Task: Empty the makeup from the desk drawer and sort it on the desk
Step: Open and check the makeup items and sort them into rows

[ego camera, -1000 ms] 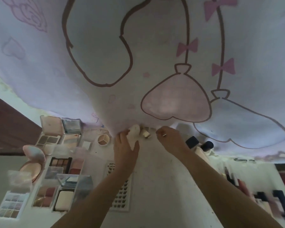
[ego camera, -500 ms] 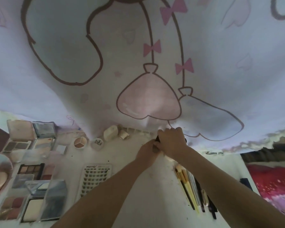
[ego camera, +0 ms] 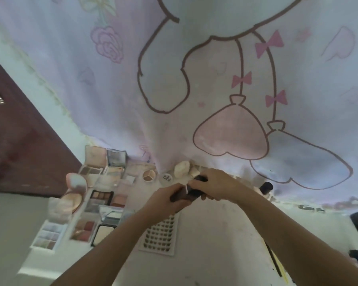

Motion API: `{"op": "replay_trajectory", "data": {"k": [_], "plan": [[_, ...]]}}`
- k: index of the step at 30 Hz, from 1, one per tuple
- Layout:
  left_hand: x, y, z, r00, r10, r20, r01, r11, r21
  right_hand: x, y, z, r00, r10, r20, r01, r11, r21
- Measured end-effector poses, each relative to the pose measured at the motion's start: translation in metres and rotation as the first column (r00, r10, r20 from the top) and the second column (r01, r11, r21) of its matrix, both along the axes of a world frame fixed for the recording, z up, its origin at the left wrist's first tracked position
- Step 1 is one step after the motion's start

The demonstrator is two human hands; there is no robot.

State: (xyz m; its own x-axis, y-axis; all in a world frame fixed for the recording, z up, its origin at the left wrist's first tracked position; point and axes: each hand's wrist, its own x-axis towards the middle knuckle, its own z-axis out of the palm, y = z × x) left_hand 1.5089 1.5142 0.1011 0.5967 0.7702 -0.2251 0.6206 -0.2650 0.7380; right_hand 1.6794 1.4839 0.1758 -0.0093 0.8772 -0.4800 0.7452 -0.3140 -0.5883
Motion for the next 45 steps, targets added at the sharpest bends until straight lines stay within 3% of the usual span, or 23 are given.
{"op": "replay_trajectory", "data": {"k": [2, 5, 9, 11, 15, 19, 31, 36, 41, 43, 45], "plan": [[-0.014, 0.003, 0.002, 0.999, -0.014, -0.032, 0.015, 0.999, 0.035, -0.003, -0.001, 0.007, 0.999, -0.038, -0.031, 0.038, 0.999, 0.001], [-0.039, 0.0, -0.002, 0.997, 0.028, -0.067, -0.026, 0.999, 0.024, 0.021, 0.001, 0.025, 0.963, -0.215, -0.161, 0.229, 0.971, 0.074], [-0.026, 0.001, 0.004, 0.95, 0.253, 0.182, -0.238, 0.966, -0.098, 0.037, 0.007, 0.016, 0.921, -0.239, -0.308, 0.259, 0.966, 0.023], [-0.009, 0.012, 0.005, 0.929, 0.306, 0.209, -0.288, 0.951, -0.112, 0.03, 0.009, -0.012, 0.869, -0.326, -0.372, 0.334, 0.942, -0.043], [0.002, 0.031, -0.01, 0.918, 0.376, 0.123, -0.374, 0.926, -0.04, 0.023, 0.009, -0.077, 0.875, -0.399, -0.275, 0.43, 0.901, 0.058], [0.014, 0.034, -0.032, 0.89, 0.448, 0.087, -0.44, 0.893, -0.096, 0.016, 0.015, -0.116, 0.899, -0.422, -0.121, 0.435, 0.893, 0.117], [0.047, 0.042, -0.071, 0.867, 0.492, 0.075, -0.49, 0.871, -0.04, 0.004, 0.033, -0.16, 0.89, -0.447, -0.093, 0.456, 0.869, 0.189], [0.043, 0.036, -0.068, 0.879, 0.466, 0.102, -0.467, 0.884, -0.017, 0.012, 0.028, -0.14, 0.923, -0.374, -0.088, 0.383, 0.914, 0.133], [0.038, 0.002, -0.041, 0.826, 0.528, 0.195, -0.56, 0.808, 0.183, 0.063, -0.001, -0.087, 0.946, -0.325, 0.012, 0.301, 0.887, 0.35], [0.053, -0.016, -0.036, 0.839, 0.438, 0.324, -0.519, 0.822, 0.234, 0.088, -0.016, -0.064, 0.923, -0.38, 0.056, 0.331, 0.86, 0.388], [0.081, -0.03, -0.039, 0.895, 0.272, 0.353, -0.387, 0.867, 0.314, 0.11, -0.031, -0.049, 0.894, -0.413, 0.174, 0.321, 0.862, 0.393]]}}
